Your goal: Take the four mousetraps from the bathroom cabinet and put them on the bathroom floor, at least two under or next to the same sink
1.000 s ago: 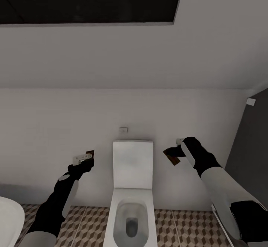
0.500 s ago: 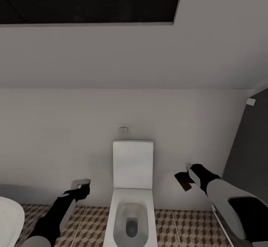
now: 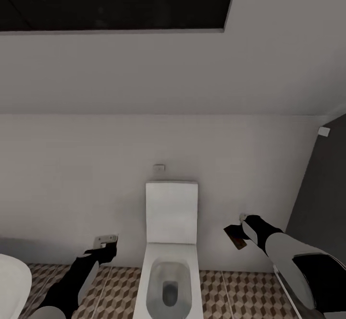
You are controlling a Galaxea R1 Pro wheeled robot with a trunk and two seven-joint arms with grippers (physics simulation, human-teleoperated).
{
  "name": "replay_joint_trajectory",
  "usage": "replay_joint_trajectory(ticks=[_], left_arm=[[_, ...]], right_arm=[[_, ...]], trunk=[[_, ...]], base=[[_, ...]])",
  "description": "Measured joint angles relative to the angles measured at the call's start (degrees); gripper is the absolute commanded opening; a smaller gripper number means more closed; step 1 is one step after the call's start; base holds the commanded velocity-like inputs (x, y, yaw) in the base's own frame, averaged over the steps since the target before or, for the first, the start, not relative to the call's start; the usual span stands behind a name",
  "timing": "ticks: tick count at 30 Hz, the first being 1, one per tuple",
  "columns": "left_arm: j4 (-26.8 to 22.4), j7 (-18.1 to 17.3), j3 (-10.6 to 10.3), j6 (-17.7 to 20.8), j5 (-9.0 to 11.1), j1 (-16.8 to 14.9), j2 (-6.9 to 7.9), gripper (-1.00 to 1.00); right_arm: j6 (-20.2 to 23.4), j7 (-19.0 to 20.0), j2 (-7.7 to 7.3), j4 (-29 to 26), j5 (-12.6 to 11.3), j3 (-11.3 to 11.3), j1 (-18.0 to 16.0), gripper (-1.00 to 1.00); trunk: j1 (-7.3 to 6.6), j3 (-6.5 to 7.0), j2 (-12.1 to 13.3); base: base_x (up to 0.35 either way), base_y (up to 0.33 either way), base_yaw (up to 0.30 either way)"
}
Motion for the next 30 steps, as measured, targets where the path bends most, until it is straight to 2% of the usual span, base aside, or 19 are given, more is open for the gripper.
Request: replay_joint_trajectory(ticks=[4, 8, 30], left_arm=[[-0.06, -0.02, -0.06, 3.52, -0.14, 0.00, 0.05, -1.00], [0.09, -0.01, -0.13, 4.51, -0.23, 0.00, 0.00, -1.00], [0.38, -0.02, -0.22, 3.98, -0.09, 0.00, -0.03, -1.00]], right_arm=[[0.00, 0.00, 0.05, 0.00, -0.01, 0.01, 0.00, -1.00], [0.00, 0.00, 0.16, 0.06, -0.02, 0.07, 0.00, -1.00], [0.31, 0.08, 0.19, 0.09, -0.09, 0.08, 0.00, -1.00]], trunk=[[0.00, 0.00, 0.00], [0.00, 0.00, 0.00], [0.00, 0.00, 0.00]], base=[[0.000, 0.000, 0.000], [0.000, 0.000, 0.000], [0.000, 0.000, 0.000]])
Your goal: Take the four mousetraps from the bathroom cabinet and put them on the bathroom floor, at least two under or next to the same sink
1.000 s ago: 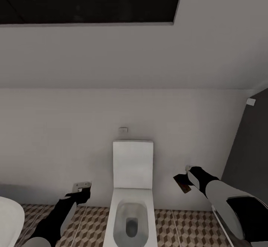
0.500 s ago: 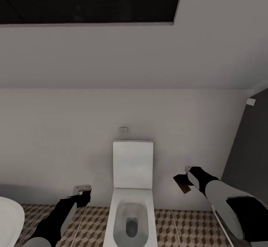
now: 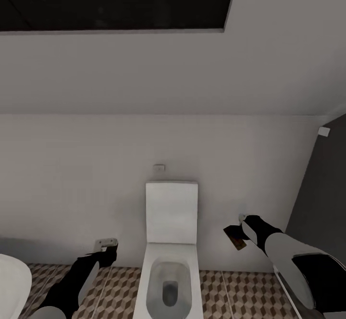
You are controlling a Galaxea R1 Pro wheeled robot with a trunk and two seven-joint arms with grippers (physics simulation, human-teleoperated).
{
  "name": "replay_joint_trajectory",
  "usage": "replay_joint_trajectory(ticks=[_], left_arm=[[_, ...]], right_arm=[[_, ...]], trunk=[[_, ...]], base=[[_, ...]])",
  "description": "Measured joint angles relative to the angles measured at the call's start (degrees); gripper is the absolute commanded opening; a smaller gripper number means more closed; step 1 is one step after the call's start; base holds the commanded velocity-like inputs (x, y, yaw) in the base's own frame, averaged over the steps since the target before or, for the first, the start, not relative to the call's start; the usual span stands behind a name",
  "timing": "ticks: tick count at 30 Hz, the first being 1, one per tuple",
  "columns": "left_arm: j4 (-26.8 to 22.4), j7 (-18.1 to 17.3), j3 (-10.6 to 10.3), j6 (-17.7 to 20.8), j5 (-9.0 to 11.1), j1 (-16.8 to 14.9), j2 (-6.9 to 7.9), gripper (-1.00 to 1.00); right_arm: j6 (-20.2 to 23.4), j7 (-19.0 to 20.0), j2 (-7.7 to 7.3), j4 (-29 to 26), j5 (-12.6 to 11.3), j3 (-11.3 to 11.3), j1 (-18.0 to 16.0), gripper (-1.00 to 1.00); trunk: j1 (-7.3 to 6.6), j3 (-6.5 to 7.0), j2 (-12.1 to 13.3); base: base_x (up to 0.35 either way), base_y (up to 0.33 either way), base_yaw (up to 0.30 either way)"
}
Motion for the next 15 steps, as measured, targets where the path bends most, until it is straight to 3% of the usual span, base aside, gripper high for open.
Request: replay_joint_trajectory(ticks=[15], left_arm=[[0.01, -0.01, 0.00, -0.17, 0.01, 0.00, 0.01, -1.00]], right_arm=[[1.34, -0.02, -0.06, -0.02, 0.40, 0.02, 0.00, -1.00]], trunk=[[0.00, 0.00, 0.00]], base=[[0.000, 0.000, 0.000]])
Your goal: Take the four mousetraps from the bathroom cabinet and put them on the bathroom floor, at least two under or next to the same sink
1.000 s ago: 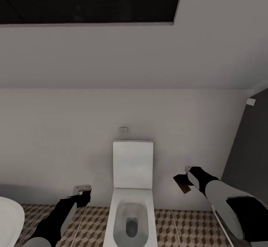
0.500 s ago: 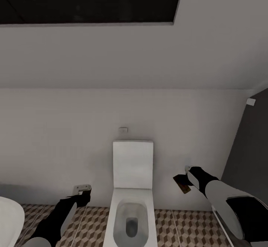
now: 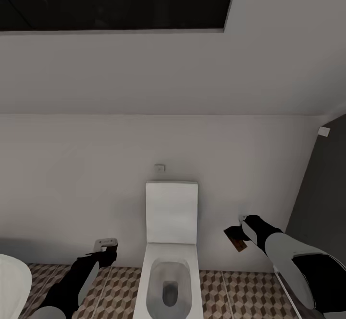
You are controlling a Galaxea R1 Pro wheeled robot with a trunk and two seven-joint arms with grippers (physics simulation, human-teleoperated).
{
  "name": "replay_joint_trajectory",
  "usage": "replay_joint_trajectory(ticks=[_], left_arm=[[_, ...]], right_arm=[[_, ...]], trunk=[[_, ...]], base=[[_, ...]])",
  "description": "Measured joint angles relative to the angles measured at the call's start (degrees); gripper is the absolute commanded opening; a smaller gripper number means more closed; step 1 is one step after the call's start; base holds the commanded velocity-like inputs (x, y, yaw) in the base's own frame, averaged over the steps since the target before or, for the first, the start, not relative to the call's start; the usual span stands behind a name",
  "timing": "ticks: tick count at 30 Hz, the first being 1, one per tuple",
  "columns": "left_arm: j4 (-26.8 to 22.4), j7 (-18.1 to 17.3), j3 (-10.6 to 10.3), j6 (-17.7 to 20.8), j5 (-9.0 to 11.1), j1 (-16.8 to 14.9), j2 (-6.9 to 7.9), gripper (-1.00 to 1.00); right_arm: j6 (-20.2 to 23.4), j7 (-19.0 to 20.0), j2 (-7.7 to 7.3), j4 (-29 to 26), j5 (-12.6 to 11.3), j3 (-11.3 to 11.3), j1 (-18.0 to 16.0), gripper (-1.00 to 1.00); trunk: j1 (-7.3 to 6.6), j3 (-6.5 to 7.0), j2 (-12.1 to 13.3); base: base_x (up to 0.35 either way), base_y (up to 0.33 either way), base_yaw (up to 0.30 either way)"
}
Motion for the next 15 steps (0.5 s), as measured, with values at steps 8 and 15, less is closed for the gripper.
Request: replay_joint_trajectory(ticks=[8, 15], left_arm=[[0.00, -0.22, 0.00, -0.16, 0.05, 0.00, 0.00, -1.00], [0.09, -0.26, 0.00, -0.04, -0.06, 0.00, 0.00, -1.00]], right_arm=[[0.03, -0.07, -0.01, 0.01, 0.20, -0.01, 0.00, -1.00], [0.03, -0.23, -0.01, 0.02, 0.22, -0.01, 0.00, -1.00]], trunk=[[0.00, 0.00, 0.00], [1.32, -1.08, -2.41]], base=[[0.000, 0.000, 0.000], [0.000, 0.000, 0.000]])
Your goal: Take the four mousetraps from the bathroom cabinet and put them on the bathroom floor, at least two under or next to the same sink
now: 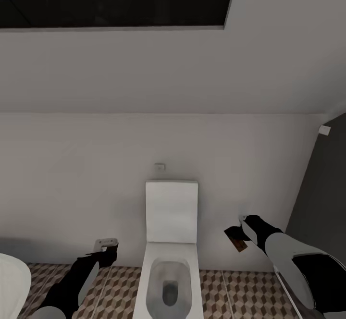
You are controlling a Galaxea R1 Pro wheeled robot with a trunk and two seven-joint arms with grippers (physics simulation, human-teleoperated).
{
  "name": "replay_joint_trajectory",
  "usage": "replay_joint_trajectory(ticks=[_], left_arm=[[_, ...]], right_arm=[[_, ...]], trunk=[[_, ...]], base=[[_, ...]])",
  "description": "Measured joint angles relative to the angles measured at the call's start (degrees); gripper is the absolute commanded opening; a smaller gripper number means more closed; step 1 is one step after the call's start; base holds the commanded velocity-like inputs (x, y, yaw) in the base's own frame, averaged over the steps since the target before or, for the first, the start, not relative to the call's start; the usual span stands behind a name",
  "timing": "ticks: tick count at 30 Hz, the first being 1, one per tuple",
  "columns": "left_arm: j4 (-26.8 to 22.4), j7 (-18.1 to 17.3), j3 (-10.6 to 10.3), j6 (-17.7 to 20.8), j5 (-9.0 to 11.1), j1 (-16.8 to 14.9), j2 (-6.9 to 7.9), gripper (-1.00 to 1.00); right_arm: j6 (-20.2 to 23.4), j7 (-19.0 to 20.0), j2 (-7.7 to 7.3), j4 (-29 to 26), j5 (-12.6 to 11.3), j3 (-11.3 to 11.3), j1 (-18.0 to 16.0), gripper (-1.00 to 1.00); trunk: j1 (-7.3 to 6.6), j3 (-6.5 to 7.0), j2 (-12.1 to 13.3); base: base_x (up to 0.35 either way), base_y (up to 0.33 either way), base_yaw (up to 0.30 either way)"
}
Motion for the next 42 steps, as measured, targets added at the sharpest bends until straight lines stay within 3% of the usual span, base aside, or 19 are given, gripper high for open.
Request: replay_joint_trajectory(ticks=[19, 23, 28, 32, 40, 42], left_arm=[[1.11, -0.31, 0.35, -0.05, 0.58, 0.00, 0.54, -1.00], [1.86, -0.34, 0.35, -0.13, 0.50, 0.00, 0.52, -1.00], [2.33, -0.36, 0.44, -0.14, 0.63, 0.00, 0.53, -1.00], [4.20, -0.40, 0.62, -0.28, 0.64, 0.00, 0.61, -1.00], [6.80, -0.40, 0.69, -2.81, 0.77, 0.00, 1.18, -1.00], [7.89, -0.34, 0.70, -4.72, 0.80, 0.00, 1.22, -1.00]], right_arm=[[-0.84, -0.71, -0.14, 0.07, -0.03, -0.01, 0.00, -1.00], [-6.49, -0.73, -0.04, 1.32, 0.23, 0.05, 0.55, -1.00], [-12.18, -0.77, 0.06, 4.02, 3.30, -0.04, 1.21, -1.00], [-15.56, -0.81, 0.30, 5.82, 4.12, -0.11, 1.53, -1.00], [-16.48, -0.95, 0.34, 6.73, 3.74, -0.35, 3.09, -1.00], [-16.63, -0.96, 0.39, 6.83, 3.67, -0.51, 5.35, -1.00]], trunk=[[3.95, -3.23, -7.21], [4.83, -3.95, -8.82], [5.93, -4.85, -10.82], [6.81, -5.57, -12.42], [8.56, -7.01, -15.64], [9.00, -7.37, -16.44]], base=[[0.000, 0.000, 0.000], [0.000, 0.000, 0.000], [0.000, 0.000, 0.000], [0.000, 0.000, 0.000], [0.000, 0.000, 0.000], [0.000, 0.000, 0.000]])
